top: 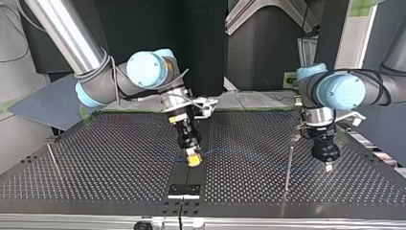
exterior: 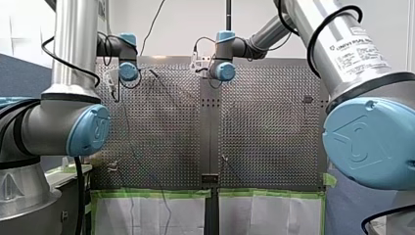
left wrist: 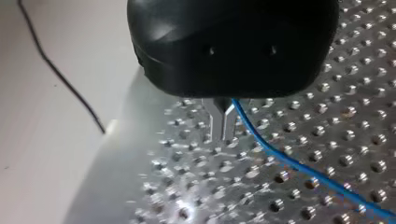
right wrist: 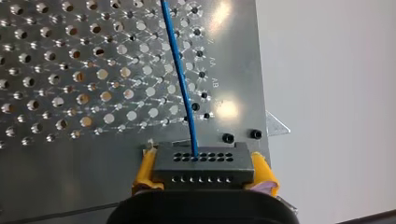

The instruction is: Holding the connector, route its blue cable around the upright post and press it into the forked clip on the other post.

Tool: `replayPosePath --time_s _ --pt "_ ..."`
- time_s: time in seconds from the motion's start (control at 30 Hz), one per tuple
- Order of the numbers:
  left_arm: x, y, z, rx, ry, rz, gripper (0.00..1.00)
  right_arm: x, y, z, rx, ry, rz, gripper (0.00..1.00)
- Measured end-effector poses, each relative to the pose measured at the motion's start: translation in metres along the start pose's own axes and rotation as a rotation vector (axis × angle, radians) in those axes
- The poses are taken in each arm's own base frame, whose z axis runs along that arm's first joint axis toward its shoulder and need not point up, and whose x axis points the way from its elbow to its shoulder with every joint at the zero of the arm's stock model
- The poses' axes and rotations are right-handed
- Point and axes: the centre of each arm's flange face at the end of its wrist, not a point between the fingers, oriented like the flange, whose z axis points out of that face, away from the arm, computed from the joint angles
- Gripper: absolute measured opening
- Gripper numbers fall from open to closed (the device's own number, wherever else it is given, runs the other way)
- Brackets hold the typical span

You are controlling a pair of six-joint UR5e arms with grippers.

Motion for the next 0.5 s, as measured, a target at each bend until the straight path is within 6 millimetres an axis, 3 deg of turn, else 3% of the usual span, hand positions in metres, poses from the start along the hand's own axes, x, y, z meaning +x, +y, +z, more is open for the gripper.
replayPosePath --time_s 0.23,0.5 --pt "0.018 -0.006 0.011 0.047 0.036 0.004 0.0 0.0 0.0 0.01 -0.003 0.005 0.0 0.0" --pt "0.035 0.001 0.02 0.058 0.064 -0.015 0.0 -0.009 0.004 0.016 -0.018 -0.001 -0.002 0.0"
